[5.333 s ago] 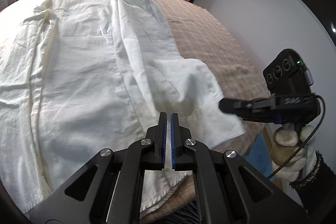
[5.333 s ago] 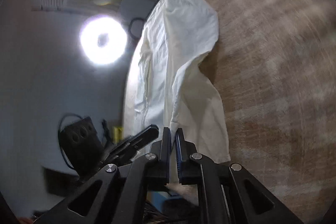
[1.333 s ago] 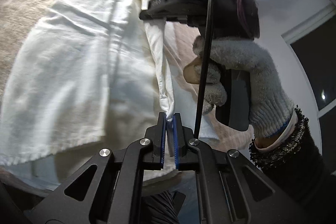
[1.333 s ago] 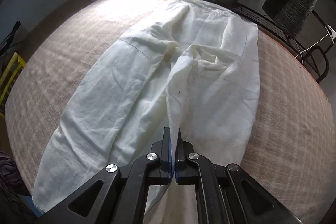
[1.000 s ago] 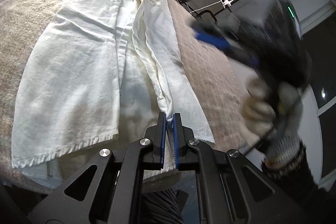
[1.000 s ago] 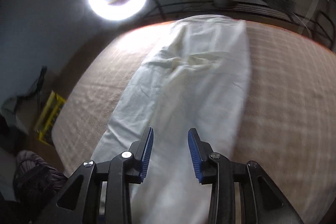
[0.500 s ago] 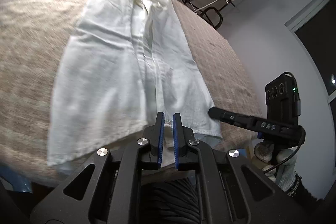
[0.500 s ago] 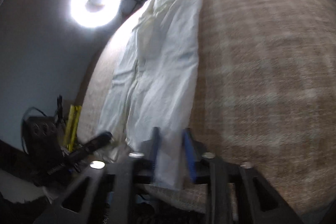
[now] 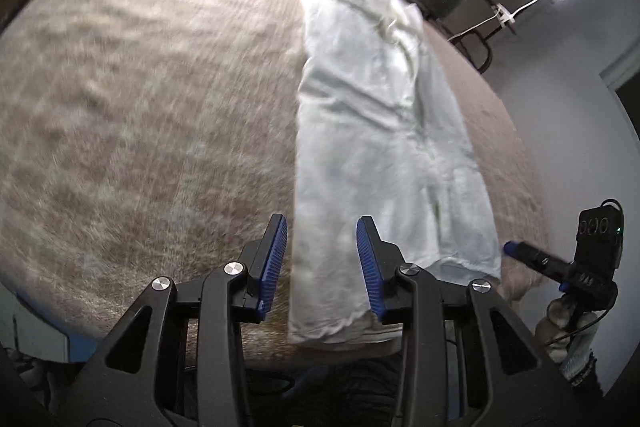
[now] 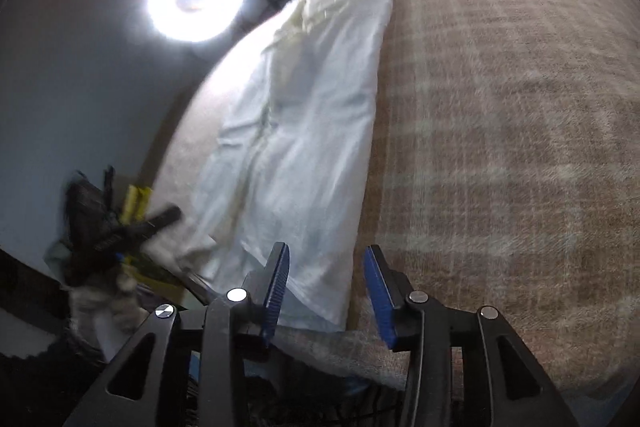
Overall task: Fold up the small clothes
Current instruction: 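Grasp the hem of the folded shirt strip with the left gripper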
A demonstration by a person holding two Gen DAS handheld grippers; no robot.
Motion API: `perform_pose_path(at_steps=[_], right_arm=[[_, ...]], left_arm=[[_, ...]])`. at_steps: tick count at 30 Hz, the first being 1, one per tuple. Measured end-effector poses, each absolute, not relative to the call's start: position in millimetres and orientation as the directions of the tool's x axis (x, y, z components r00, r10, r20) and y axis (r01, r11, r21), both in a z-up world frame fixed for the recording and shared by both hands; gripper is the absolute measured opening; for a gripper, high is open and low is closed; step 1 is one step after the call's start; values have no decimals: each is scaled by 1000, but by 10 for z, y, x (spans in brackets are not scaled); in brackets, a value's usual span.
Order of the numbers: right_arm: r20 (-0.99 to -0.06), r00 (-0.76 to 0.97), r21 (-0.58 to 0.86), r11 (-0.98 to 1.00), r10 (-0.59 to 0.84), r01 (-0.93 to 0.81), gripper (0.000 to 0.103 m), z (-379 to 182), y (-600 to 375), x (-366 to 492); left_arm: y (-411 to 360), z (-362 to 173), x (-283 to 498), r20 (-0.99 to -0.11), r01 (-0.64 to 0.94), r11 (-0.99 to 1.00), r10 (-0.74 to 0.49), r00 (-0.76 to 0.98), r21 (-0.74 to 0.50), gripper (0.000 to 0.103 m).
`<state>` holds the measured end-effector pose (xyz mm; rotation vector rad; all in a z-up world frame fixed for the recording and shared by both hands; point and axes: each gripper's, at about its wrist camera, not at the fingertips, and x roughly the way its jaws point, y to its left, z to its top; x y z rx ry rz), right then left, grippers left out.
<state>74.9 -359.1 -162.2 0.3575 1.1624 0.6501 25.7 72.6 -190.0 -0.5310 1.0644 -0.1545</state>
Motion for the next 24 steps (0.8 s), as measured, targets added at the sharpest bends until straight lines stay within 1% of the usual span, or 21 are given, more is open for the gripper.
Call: perform_pose_path(at_steps=[2, 5, 7, 8, 9, 10, 12, 13, 15, 18, 23, 24], right_arm=[[-719, 240, 600, 756, 653, -260, 42, -1658, -3626, 801], [-713, 200, 625, 739, 672, -251, 42, -1771, -3609, 853], [-708, 165, 645, 723, 687, -247, 40, -1859, -3549, 878], [-703, 134, 658, 710, 699, -251, 33, -1922, -3495, 883], [-704, 119, 660, 707, 700, -253, 26, -1947, -3456, 882], [-703, 114, 661, 705, 702, -259, 23, -1967, -3419, 881], [-691, 115, 673, 693, 714, -258, 8, -1943, -3422, 888], [-663, 120, 702, 670, 739, -243, 6, -1912, -3460, 898], [-607, 145, 753, 624, 781, -210, 4, -1832, -3571, 906], [-583, 168, 768, 606, 795, -205, 4, -1774, -3673, 868], [-664, 127, 710, 675, 737, -203, 4, -2000, -3562, 826], [-676, 124, 696, 685, 726, -217, 9, -2002, -3544, 810]], left_arm=[[742, -1999, 260, -789, -143, 841, -412, 456, -522, 36], [765, -2019, 239, -769, -132, 820, -448, 456, -557, 36], [759, -2038, 221, -760, -126, 809, -468, 451, -574, 35], [732, -2048, 224, -760, -116, 810, -476, 442, -575, 29], [712, -2053, 221, -763, -107, 815, -477, 435, -570, 11], [686, -2059, 245, -767, -98, 818, -480, 425, -566, 9], [692, -2035, 240, -760, -96, 809, -493, 424, -579, 6], [699, -1996, 245, -749, -101, 796, -508, 425, -597, 5], [724, -1847, 227, -721, -94, 773, -532, 444, -628, 5], [706, -1675, 215, -717, -53, 790, -524, 460, -611, 5], [653, -1924, 275, -764, -76, 814, -504, 403, -576, 5], [667, -1966, 276, -766, -85, 812, -503, 400, -577, 5]])
